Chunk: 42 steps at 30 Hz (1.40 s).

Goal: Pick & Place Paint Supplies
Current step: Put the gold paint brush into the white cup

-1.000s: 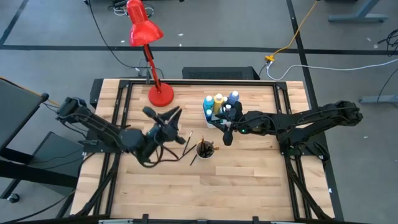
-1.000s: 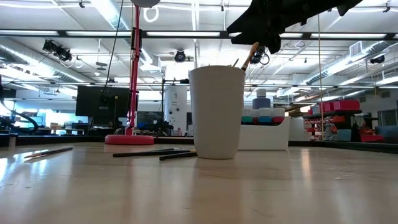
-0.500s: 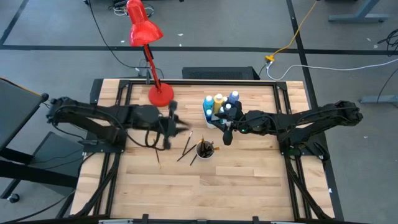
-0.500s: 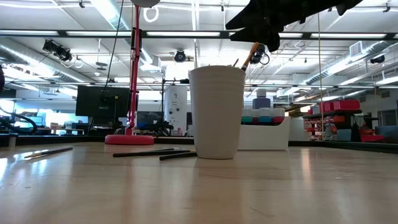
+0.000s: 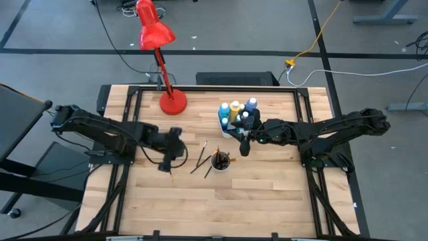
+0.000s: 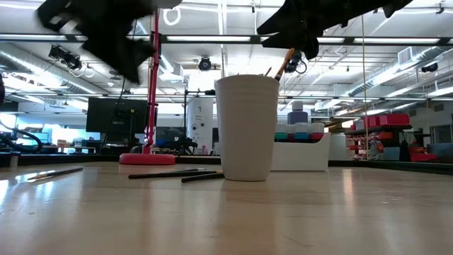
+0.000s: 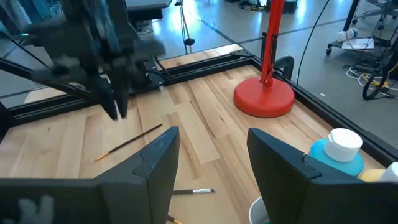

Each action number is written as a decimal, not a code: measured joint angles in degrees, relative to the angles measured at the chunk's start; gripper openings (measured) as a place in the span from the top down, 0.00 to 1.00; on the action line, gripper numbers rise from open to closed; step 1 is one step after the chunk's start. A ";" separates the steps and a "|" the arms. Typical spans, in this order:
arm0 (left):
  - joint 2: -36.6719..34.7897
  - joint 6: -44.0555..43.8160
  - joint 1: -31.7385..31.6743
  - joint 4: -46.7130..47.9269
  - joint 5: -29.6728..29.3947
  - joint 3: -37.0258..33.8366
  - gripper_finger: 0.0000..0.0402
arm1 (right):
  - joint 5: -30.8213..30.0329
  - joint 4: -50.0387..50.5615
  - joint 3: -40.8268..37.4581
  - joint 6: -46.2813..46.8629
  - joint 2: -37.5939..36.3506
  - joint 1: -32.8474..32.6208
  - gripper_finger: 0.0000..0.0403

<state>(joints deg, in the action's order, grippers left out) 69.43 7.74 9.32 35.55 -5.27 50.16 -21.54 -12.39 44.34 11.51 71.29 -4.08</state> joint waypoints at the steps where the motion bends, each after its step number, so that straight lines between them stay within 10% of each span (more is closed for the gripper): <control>1: 0.03 -0.66 0.60 1.08 0.04 -1.67 0.83 | 0.00 -0.10 0.00 0.00 0.00 -0.02 0.52; 15: 0.57 3.69 9.89 -2.76 -0.76 -16.71 0.83 | -0.02 0.03 0.00 0.74 0.00 -0.02 0.52; 34: 13.45 21.30 11.02 -12.55 -1.31 -16.68 0.83 | -0.04 0.01 0.00 0.02 0.00 -0.02 0.52; 42: 13.91 15.20 10.84 -14.44 1.62 -16.68 0.87 | -0.04 0.03 0.00 0.02 0.00 0.00 0.52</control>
<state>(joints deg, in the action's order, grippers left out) 83.34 22.95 20.16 21.11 -3.65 33.47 -21.58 -12.36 44.34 11.53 71.29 -4.08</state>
